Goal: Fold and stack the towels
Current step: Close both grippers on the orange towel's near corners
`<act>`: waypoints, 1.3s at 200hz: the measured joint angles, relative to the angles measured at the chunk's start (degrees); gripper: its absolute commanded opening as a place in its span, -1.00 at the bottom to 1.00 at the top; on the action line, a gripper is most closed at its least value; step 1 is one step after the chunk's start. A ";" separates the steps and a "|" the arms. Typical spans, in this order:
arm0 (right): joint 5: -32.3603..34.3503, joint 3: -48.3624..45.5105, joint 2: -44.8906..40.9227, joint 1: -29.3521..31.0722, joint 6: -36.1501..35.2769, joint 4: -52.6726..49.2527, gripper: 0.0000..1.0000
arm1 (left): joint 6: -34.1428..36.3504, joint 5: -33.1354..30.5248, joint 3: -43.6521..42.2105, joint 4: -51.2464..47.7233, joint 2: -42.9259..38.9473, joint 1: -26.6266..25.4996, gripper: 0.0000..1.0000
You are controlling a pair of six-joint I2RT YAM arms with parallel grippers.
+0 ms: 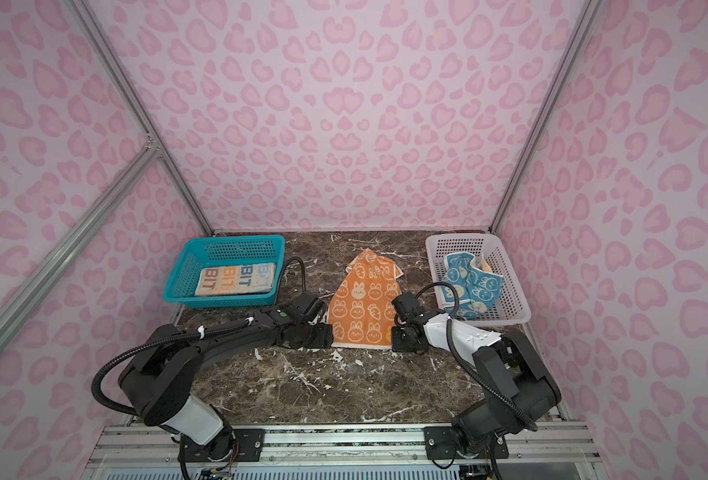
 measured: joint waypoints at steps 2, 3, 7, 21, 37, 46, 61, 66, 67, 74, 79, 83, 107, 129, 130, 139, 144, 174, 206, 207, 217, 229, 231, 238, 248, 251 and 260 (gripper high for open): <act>-0.09 0.04 0.00 0.00 -0.04 -0.09 -1.00 | 0.02 0.07 0.15 0.00 0.22 0.00 0.33; -0.13 0.07 0.00 0.00 -0.09 -0.15 -1.00 | 0.02 0.09 0.20 0.00 0.28 0.00 0.32; -0.26 0.13 0.00 0.00 -0.11 -0.33 -1.00 | 0.04 0.24 0.50 0.02 0.74 0.00 0.27; -0.55 0.37 0.00 0.00 -0.17 -1.05 -1.00 | 1.03 0.42 1.53 -0.02 2.29 -0.17 0.19; -0.81 0.52 0.00 0.00 -0.55 -1.51 -1.00 | 1.31 0.55 2.67 -0.24 4.11 -0.72 0.04; -0.98 0.52 0.00 0.00 -0.55 -1.62 -1.00 | 1.53 0.52 3.28 -0.44 5.25 -1.09 -0.02; -1.01 0.48 -0.04 0.00 -0.55 -1.62 -1.00 | 2.47 -0.13 4.17 -0.52 6.62 -1.42 -0.15; -1.03 0.39 -0.13 0.00 -0.55 -1.57 -1.00 | 2.54 -0.33 4.37 -0.42 6.88 -1.49 -0.17; -1.05 0.37 -0.15 0.00 -0.55 -1.55 -1.00 | 2.58 -0.35 4.44 -0.39 6.97 -1.49 -0.17; -1.16 0.20 -0.26 0.00 -0.55 -1.53 -1.00 | 2.82 -0.46 4.61 -0.26 7.28 -1.49 -0.21; -1.22 0.04 -0.33 0.00 -0.55 -1.51 -1.00 | 2.82 -0.55 4.72 -0.11 7.43 -1.49 -0.25; -1.22 -0.09 -0.42 0.00 -0.55 -1.44 -1.00 | 2.80 -0.61 4.79 -0.13 7.58 -1.49 -0.25; -1.22 -0.26 -0.81 0.00 -0.55 -1.46 -1.00 | 2.91 -1.62 5.18 0.13 8.33 -1.55 -0.50; -1.20 -0.33 -1.01 -0.02 -0.55 -1.46 -1.00 | 3.02 -2.32 5.33 0.48 8.85 -1.79 -0.62; -1.20 -0.35 -1.01 -0.02 -0.55 -1.46 -1.00 | 3.02 -2.36 5.33 0.48 8.85 -1.84 -0.63; -1.18 -0.37 -1.03 -0.02 -0.55 -1.46 -1.00 | 3.04 -2.64 5.31 0.66 8.92 -1.99 -0.68; -1.18 -0.44 -1.03 -0.02 -0.55 -1.40 -1.00 | 3.06 -2.71 5.27 0.81 8.96 -2.12 -0.70; -1.20 -0.81 -1.03 -0.02 -0.52 -1.14 -1.00 | 3.32 -3.39 5.07 1.51 9.11 -2.97 -0.67; -1.33 -0.94 -1.03 -0.11 -0.52 -0.90 -1.00 | 3.45 -3.52 5.20 0.72 8.31 -3.32 -0.53; -1.36 -0.94 -1.03 -0.11 -0.52 -0.87 -1.00 | 3.48 -3.50 5.20 0.61 8.26 -3.32 -0.53; -1.36 -1.07 -1.14 -0.11 -0.52 -0.76 -1.00 | 3.45 -3.23 5.20 -1.09 7.69 -3.39 -0.49; -1.38 -1.25 -1.22 -0.11 -0.52 -0.57 -1.00 | 3.45 -3.13 5.20 -3.58 7.08 -3.39 -0.47; -1.38 -1.27 -1.25 -0.11 -0.52 -0.55 -1.00 | 3.45 -3.15 5.20 -3.85 7.04 -3.39 -0.47; -1.38 -1.29 -1.25 -0.11 -0.52 -0.46 -1.00 | 3.48 -3.15 5.20 -4.74 6.91 -3.39 -0.46; -1.38 -1.38 -1.33 -0.09 -0.52 -0.37 -1.00 | 3.48 -3.10 5.29 -5.77 6.75 -3.39 -0.45; -1.38 -1.40 -1.36 -0.09 -0.52 -0.35 -1.00 | 3.45 -3.06 5.29 -6.05 6.71 -3.39 -0.45; -1.38 -1.46 -1.44 -0.11 -0.50 -0.28 -1.00 | 3.45 -2.73 5.38 -6.84 6.67 -3.39 -0.45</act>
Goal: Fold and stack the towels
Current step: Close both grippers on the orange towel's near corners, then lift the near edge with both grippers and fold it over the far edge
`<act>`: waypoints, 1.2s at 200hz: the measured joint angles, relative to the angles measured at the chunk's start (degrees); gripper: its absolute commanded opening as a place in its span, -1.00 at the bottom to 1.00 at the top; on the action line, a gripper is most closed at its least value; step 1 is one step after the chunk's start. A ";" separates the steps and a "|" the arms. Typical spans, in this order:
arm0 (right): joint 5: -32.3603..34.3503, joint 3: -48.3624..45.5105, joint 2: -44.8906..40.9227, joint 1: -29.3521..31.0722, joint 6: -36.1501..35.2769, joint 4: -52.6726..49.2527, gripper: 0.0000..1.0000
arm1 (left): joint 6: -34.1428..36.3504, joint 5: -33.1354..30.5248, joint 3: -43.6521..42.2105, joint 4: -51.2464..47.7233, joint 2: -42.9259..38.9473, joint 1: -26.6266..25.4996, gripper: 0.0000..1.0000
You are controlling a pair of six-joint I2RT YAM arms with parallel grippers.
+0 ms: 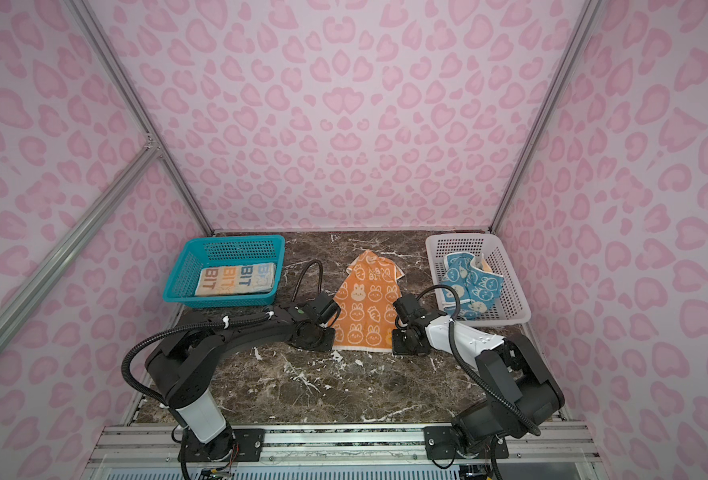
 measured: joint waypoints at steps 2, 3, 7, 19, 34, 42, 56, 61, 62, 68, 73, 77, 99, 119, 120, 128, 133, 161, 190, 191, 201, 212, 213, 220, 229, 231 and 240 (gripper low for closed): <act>0.00 -0.02 0.00 0.00 0.00 0.02 -1.00 | 0.00 0.09 0.02 -0.13 0.00 0.00 -0.45; 0.00 -0.04 -0.02 0.00 0.00 0.07 -1.00 | 0.00 0.11 0.02 -0.15 0.00 -0.02 -0.45; 0.00 -0.07 -0.07 0.00 0.00 0.11 -1.00 | 0.00 0.17 0.04 -0.31 0.00 -0.04 -0.44; 0.00 -0.24 -0.22 0.00 0.00 0.28 -1.00 | 0.00 0.24 0.13 -0.59 0.00 -0.11 -0.44; -0.02 -0.46 -0.44 0.02 0.02 0.46 -1.00 | -0.02 0.48 0.26 -1.01 0.07 -0.37 -0.43; -0.04 -0.50 -0.52 0.02 0.04 0.50 -1.00 | -0.07 0.57 0.46 -1.22 0.35 -0.61 -0.43; -0.07 -0.59 -0.59 0.04 0.17 0.55 -1.00 | -0.22 0.24 0.90 -1.40 0.85 -0.85 -0.42; -0.07 -0.61 -0.63 0.04 0.17 0.55 -1.00 | -0.24 0.24 1.05 -1.51 1.03 -0.87 -0.41; -0.07 -0.61 -0.66 0.04 0.17 0.55 -1.00 | -0.26 0.24 1.09 -1.55 1.09 -0.90 -0.41; -0.07 -0.66 -0.72 0.04 0.17 0.57 -1.00 | -0.28 0.17 1.25 -1.62 1.25 -0.96 -0.41; -0.09 -0.70 -0.81 0.04 0.17 0.55 -1.00 | -0.46 0.07 1.40 -1.64 1.40 -1.03 -0.41; -0.09 -0.72 -0.87 0.04 0.17 0.50 -1.00 | -0.59 0.02 1.51 -1.62 1.51 -1.07 -0.41; -0.11 -0.96 -1.14 0.04 0.15 0.50 -1.00 | -0.68 0.00 2.25 -1.25 2.21 -1.11 -0.41; -0.11 -1.11 -1.27 -0.02 0.13 0.48 -1.00 | -0.72 0.00 2.47 -1.22 2.40 -1.11 -0.45; -0.11 -1.11 -1.27 -0.02 0.13 0.48 -1.00 | -0.72 -0.02 2.47 -1.22 2.43 -1.11 -0.45; -0.11 -1.14 -1.27 -0.02 0.13 0.48 -1.00 | -0.72 -0.02 2.58 -1.11 2.51 -1.11 -0.47; -0.11 -1.14 -1.27 -0.11 0.13 0.48 -1.00 | -0.72 -0.07 2.62 -0.98 2.56 -1.11 -0.48; -0.13 -1.14 -1.22 -0.13 -0.02 0.48 -1.00 | -0.72 -0.26 2.62 -0.55 2.60 -1.09 -0.63; -0.28 -1.05 -1.07 -0.17 -0.04 0.50 -1.00 | -0.72 -0.02 2.21 0.63 2.56 -1.11 -0.89; -0.28 -1.05 -1.07 -0.17 -0.04 0.50 -1.00 | -0.70 0.00 2.19 0.72 2.56 -1.11 -0.89; -0.33 -1.03 -1.07 -0.17 -0.04 0.50 -1.00 | -0.72 0.02 1.99 1.01 2.49 -1.16 -0.94; -0.50 -0.98 -1.07 -0.17 -0.04 0.46 -1.00 | -0.72 0.04 1.81 1.25 2.40 -1.16 -0.94; -0.50 -0.96 -1.07 -0.20 -0.04 0.46 -1.00 | -0.70 0.04 1.79 1.25 2.40 -1.16 -0.94; -0.61 -0.85 -1.14 -0.22 -0.07 0.35 -1.00 | -0.72 0.04 1.77 1.29 2.38 -1.16 -0.94; -0.72 -0.52 -1.44 -0.22 -0.07 0.04 -1.00 | -0.72 0.02 1.77 1.31 2.29 -1.16 -0.94; -0.79 -0.39 -1.57 -0.22 -0.09 -0.11 -1.00 | -0.72 0.00 1.79 1.31 2.27 -1.16 -0.94; -1.22 0.33 -2.34 -0.26 -0.11 -0.70 -1.00 | -0.72 -0.04 1.95 1.18 2.19 -1.16 -0.94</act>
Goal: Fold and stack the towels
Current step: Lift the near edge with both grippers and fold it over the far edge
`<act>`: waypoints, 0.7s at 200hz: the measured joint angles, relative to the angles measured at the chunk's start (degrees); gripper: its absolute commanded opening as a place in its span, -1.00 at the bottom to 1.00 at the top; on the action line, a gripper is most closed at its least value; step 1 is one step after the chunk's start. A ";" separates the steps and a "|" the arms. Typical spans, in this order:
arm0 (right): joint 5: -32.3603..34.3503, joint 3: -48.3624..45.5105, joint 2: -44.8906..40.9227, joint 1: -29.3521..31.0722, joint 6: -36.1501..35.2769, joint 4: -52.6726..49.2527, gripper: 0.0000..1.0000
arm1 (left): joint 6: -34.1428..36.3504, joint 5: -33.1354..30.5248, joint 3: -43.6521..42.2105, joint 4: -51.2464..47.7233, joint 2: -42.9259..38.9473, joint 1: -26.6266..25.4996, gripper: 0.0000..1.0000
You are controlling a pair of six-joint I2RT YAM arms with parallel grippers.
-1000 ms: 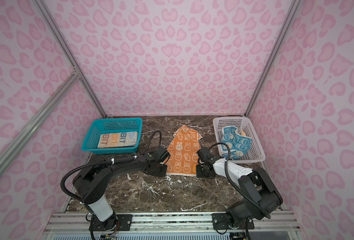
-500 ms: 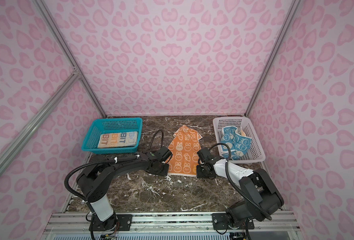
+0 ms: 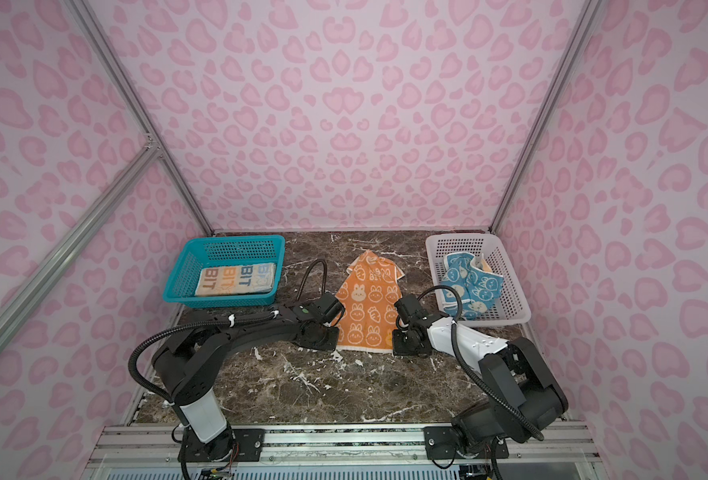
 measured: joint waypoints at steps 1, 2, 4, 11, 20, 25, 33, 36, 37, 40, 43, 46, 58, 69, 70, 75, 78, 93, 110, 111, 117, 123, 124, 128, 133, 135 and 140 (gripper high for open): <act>-0.04 0.07 -0.09 -0.02 0.00 -0.04 -1.00 | 0.00 0.00 0.02 -0.02 0.00 0.00 -0.94; -0.11 0.24 -0.22 -0.02 -0.02 -0.13 -1.00 | 0.00 0.00 0.04 -0.04 -0.02 0.00 -0.94; -0.15 0.39 -0.37 -0.02 -0.04 -0.24 -1.00 | 0.02 0.00 0.15 -0.15 -0.07 0.00 -0.94; -0.37 1.29 -1.11 -0.07 -0.26 -0.83 -1.00 | 0.02 0.07 0.57 -0.72 -0.13 0.11 -0.94; -0.59 2.75 -2.01 -0.13 -0.42 -1.73 -1.00 | 0.07 0.79 1.31 -1.81 -0.66 0.70 -0.94; -0.81 3.87 -2.60 -0.15 -0.57 -2.23 -1.00 | 0.07 1.53 1.84 -2.27 -1.27 1.14 -0.94; -0.90 5.70 -3.39 -0.24 -1.01 -3.32 -1.00 | 0.07 2.58 3.02 -2.93 -2.54 2.29 -0.94; -0.90 6.34 -3.65 -0.24 -1.07 -3.54 -1.00 | 0.07 2.89 3.56 -3.02 -3.04 2.82 -0.94; -0.90 6.51 -3.74 -0.24 -1.07 -3.58 -1.00 | 0.09 2.97 3.89 -3.02 -3.30 3.15 -0.94; -0.90 7.19 -3.98 -0.26 -1.25 -3.89 -1.00 | 0.07 3.15 4.50 -3.06 -3.76 3.72 -0.94; -0.92 8.15 -4.22 -0.33 -1.49 -4.39 -1.00 | 0.07 3.28 5.20 -3.04 -4.17 4.20 -0.94; -0.96 8.94 -4.37 -0.37 -1.57 -4.90 -1.00 | 0.07 3.48 5.97 -3.08 -4.57 4.74 -0.94; -0.98 12.41 -4.74 -0.63 -2.08 -6.27 -1.00 | 0.07 4.74 9.16 -3.10 -5.97 6.93 -0.94; -1.18 15.85 -4.74 -0.98 -2.67 -7.69 -1.00 | 0.09 6.10 11.91 -3.48 -6.75 8.44 -0.94; -1.18 16.35 -4.72 -1.03 -2.75 -7.89 -1.00 | 0.09 6.29 12.26 -3.48 -6.84 8.61 -0.94; -1.31 17.99 -4.66 -1.18 -2.97 -8.68 -1.00 | 0.09 6.88 13.38 -3.54 -7.10 9.33 -0.94; -1.31 18.99 -4.61 -1.27 -3.04 -8.87 -1.00 | 0.11 7.43 14.25 -3.67 -7.26 9.86 -0.94; -1.42 24.96 -3.74 -1.97 -3.56 -10.78 -1.00 | 0.11 9.35 18.82 -5.25 -7.34 12.07 -0.94; -1.57 32.30 -2.19 -3.13 -4.13 -12.17 -1.00 | 0.13 10.19 24.81 -6.60 -7.37 14.47 -0.94; -1.57 32.61 -2.12 -3.17 -4.17 -12.24 -1.00 | 0.13 10.29 25.35 -6.80 -7.37 14.67 -0.94; -1.64 35.54 -1.51 -3.65 -4.39 -12.66 -1.00 | 0.15 10.80 27.65 -7.41 -7.37 15.45 -0.94; -1.73 37.97 -1.05 -4.07 -4.52 -12.68 -1.00 | 0.26 10.80 30.36 -8.31 -7.37 16.26 -0.94; -1.75 38.64 -0.94 -4.15 -4.61 -12.74 -1.00 | 0.26 10.78 30.69 -8.46 -7.37 16.35 -0.94; -1.84 40.50 -0.57 -4.46 -4.66 -13.27 -1.00 | 0.26 10.93 32.70 -9.05 -7.32 16.85 -0.95; -1.99 43.08 -0.02 -4.85 -4.83 -13.90 -1.00 | 0.31 11.10 34.93 -9.49 -7.21 17.42 -0.94; -2.08 44.17 0.24 -5.03 -4.87 -14.05 -1.00 | 0.33 11.26 35.89 -9.64 -7.15 17.62 -0.95; -2.40 46.71 0.87 -5.46 -4.92 -14.19 -1.00 | 0.44 11.47 38.16 -10.05 -6.93 18.16 -0.94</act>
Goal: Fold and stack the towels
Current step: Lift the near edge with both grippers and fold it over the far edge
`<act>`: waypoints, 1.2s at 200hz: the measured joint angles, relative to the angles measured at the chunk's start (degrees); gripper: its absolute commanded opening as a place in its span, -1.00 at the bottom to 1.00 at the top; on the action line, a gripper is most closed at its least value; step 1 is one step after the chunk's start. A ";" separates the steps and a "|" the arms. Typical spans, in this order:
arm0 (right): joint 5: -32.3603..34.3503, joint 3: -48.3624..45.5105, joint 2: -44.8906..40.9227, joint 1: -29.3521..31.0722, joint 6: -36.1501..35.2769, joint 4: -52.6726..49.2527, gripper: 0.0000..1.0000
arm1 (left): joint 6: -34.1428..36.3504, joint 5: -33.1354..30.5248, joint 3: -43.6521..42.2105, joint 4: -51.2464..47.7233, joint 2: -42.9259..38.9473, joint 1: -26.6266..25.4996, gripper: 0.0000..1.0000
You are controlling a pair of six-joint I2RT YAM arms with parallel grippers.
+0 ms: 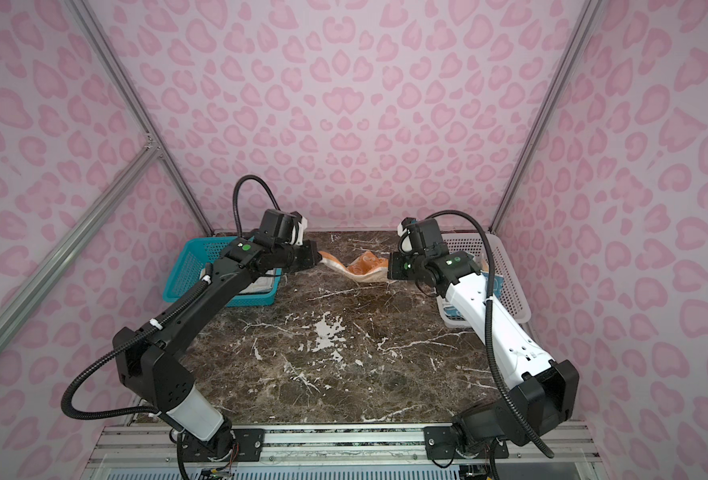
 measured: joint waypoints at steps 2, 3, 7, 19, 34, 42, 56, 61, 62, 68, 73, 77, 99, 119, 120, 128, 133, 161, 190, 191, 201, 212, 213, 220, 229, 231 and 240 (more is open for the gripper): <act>-0.07 1.11 0.28 -0.22 -0.02 -0.04 -1.00 | 0.13 0.24 1.07 -0.20 0.15 0.31 -0.95; -0.07 1.49 0.39 -0.28 -0.07 -0.07 -1.00 | 0.15 0.28 1.40 -0.26 0.20 0.39 -0.94; -0.42 3.69 1.03 -0.70 -0.09 -0.13 -1.00 | 0.15 0.61 3.32 -0.59 0.57 0.98 -0.94; -0.96 8.72 2.71 -1.77 -0.15 -0.42 -1.00 | 0.33 2.49 9.07 -1.46 2.14 2.69 -0.94; -1.95 14.40 5.18 -2.82 -0.02 -1.16 -1.00 | 0.28 3.74 15.32 -2.75 4.48 4.63 -0.94; -2.19 17.18 6.45 -3.13 0.07 -1.86 -1.00 | 0.28 4.55 18.27 -3.52 5.62 5.55 -0.95; -2.99 22.56 8.57 -3.26 0.07 -3.32 -1.00 | 0.20 5.90 23.89 -5.38 7.54 6.64 -0.94; -3.32 24.52 9.14 -3.30 0.11 -3.85 -1.00 | 0.20 6.51 25.62 -5.77 8.02 6.91 -0.94; -3.34 24.74 9.18 -3.30 0.09 -3.91 -1.00 | 0.20 6.60 25.81 -5.81 8.07 6.97 -0.94; -3.65 26.71 9.57 -3.34 0.07 -4.48 -1.00 | 0.11 7.15 27.67 -6.36 8.39 7.41 -0.95; -3.91 28.22 9.73 -3.34 0.07 -4.85 -1.00 | 0.07 7.69 28.87 -6.73 8.44 7.67 -0.95; -4.07 29.40 9.79 -3.34 0.04 -5.20 -1.00 | 0.07 8.02 29.57 -6.95 8.44 7.80 -0.95; -5.60 33.22 8.31 -3.30 -0.24 -6.38 -1.00 | 0.04 9.90 31.39 -7.41 6.82 8.44 -0.95; -7.21 32.59 4.42 -3.13 -0.98 -7.52 -1.00 | 0.04 11.54 29.62 -7.91 2.71 8.20 -0.95; -7.39 32.41 4.02 -3.10 -1.03 -7.52 -1.00 | 0.02 11.69 29.22 -7.82 2.21 8.11 -0.95; -7.98 31.36 1.79 -3.02 -1.18 -7.50 -1.00 | 0.07 12.39 27.15 -7.76 -0.50 7.91 -0.95; -8.39 30.62 0.24 -2.95 -1.38 -7.54 -1.00 | 0.04 12.83 25.55 -7.72 -2.58 7.56 -0.95; -12.00 27.56 -7.34 -1.73 -2.16 -8.11 -1.00 | -0.87 14.14 17.59 -7.34 -13.51 6.40 -0.95; -14.93 26.84 -11.63 -0.35 -2.45 -9.27 -1.00 | -3.82 15.37 14.40 -7.50 -21.62 5.84 -0.96; -15.10 26.84 -11.72 -0.33 -2.43 -9.31 -1.00 | -3.89 15.39 14.38 -7.50 -21.73 5.84 -0.96; -15.93 26.93 -11.96 -0.26 -1.55 -9.75 -1.00 | -4.94 15.76 14.23 -7.50 -22.93 5.81 -0.96; -16.52 27.28 -11.13 -0.28 -0.79 -10.27 -1.00 | -5.97 16.00 14.23 -7.52 -23.12 6.12 -0.96; -16.55 27.34 -10.95 -0.28 -0.76 -10.34 -1.00 | -5.99 16.00 14.23 -7.52 -23.10 6.16 -0.96; -16.57 27.67 -9.99 -0.44 -0.42 -10.47 -1.00 | -6.38 16.04 14.29 -7.58 -22.60 6.60 -0.96; -16.52 27.85 -8.48 -0.85 0.33 -10.49 -1.00 | -6.38 16.02 14.43 -7.63 -21.27 7.39 -0.95; -16.48 27.85 -8.09 -0.96 0.39 -10.49 -1.00 | -6.38 16.02 14.43 -7.63 -20.79 7.61 -0.96; -16.35 27.65 -6.14 -1.51 0.59 -10.58 -1.00 | -6.34 15.74 14.19 -7.76 -18.58 8.50 -0.95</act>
